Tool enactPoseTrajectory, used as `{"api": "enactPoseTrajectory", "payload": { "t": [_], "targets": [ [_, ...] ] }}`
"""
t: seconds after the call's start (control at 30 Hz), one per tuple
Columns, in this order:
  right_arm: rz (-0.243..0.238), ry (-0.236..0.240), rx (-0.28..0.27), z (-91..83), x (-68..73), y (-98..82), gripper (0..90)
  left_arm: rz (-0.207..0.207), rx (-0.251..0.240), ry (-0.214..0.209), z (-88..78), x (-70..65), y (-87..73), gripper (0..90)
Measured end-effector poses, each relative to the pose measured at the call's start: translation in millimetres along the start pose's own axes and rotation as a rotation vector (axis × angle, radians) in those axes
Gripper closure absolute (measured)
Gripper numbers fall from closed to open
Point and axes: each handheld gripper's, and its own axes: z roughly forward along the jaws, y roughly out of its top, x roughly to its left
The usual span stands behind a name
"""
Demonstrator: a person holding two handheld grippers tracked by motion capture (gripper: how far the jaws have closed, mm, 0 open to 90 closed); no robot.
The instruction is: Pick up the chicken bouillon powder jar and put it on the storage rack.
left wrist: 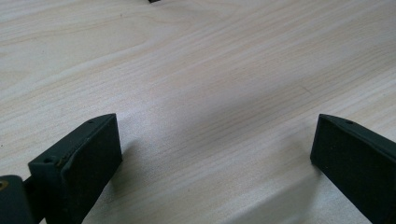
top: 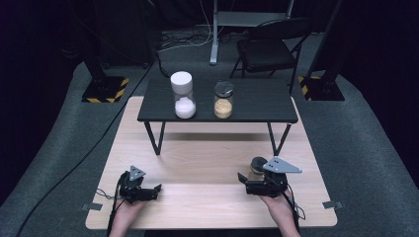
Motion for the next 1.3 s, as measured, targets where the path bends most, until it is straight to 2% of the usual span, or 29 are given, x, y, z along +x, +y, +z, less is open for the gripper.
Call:
{"api": "enactPoseTrajectory", "payload": {
  "t": [0.2, 0.7, 1.3],
  "targets": [
    [-0.004, 0.0, -0.014, -2.5, 2.6, -10.0, 10.0, -0.001, 0.0, 0.001, 0.0, -0.2, 0.0, 1.6],
    [-0.034, -0.028, -0.038, -14.2, 8.2, -20.7, 10.5, -0.002, 0.0, 0.002, 0.0, -0.2, -0.1, 1.6],
    [-0.025, -0.043, 0.0, -24.9, 3.9, -46.4, 10.7, -0.002, 0.0, 0.002, -0.1, -0.3, -0.1, 1.6]
  ]
}}
